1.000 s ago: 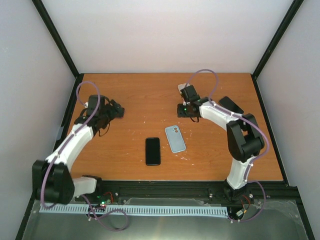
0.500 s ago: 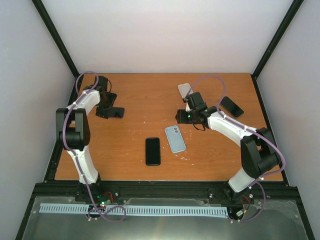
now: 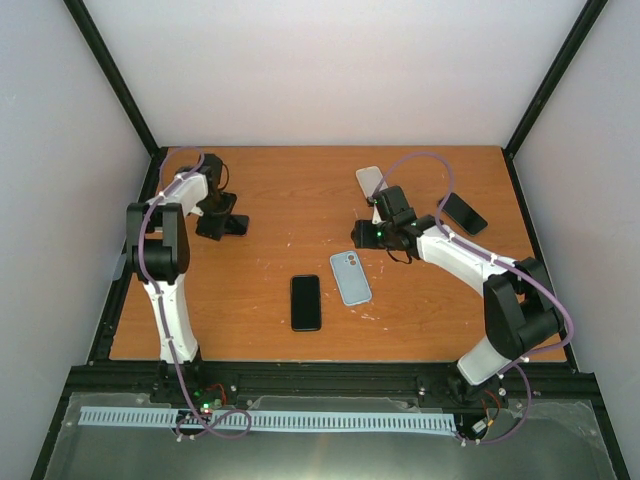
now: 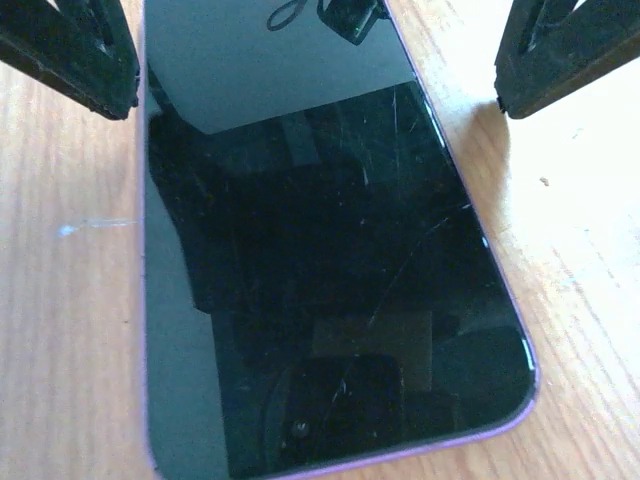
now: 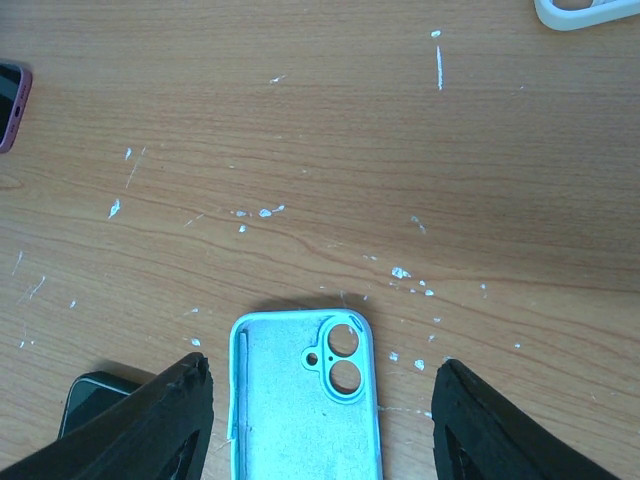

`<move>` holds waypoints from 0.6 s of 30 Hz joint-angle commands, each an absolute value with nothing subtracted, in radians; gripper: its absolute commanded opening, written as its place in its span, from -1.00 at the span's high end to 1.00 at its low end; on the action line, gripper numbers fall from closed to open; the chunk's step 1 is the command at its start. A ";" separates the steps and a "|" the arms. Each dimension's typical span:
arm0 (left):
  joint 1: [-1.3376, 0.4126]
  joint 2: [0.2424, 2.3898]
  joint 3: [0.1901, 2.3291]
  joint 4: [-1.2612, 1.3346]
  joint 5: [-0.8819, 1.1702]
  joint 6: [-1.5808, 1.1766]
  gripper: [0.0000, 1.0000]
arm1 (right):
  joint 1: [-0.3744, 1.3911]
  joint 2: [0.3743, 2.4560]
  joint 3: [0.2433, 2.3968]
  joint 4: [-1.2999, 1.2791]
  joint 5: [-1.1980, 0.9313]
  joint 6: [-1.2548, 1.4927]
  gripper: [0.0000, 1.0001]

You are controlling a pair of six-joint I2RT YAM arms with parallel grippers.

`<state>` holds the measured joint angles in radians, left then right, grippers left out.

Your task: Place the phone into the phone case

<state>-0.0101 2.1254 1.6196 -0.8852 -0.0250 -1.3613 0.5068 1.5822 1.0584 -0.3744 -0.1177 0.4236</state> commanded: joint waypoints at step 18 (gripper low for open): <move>-0.002 2.248 1.776 -1.064 0.026 -1.404 -0.65 | 0.535 1.523 1.046 -0.380 -0.094 0.454 -0.17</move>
<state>-0.0093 2.2456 1.7863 -1.0325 0.0032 -1.4017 0.5217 1.5723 1.0584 -0.3744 -0.1081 0.4427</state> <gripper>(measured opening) 0.840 0.588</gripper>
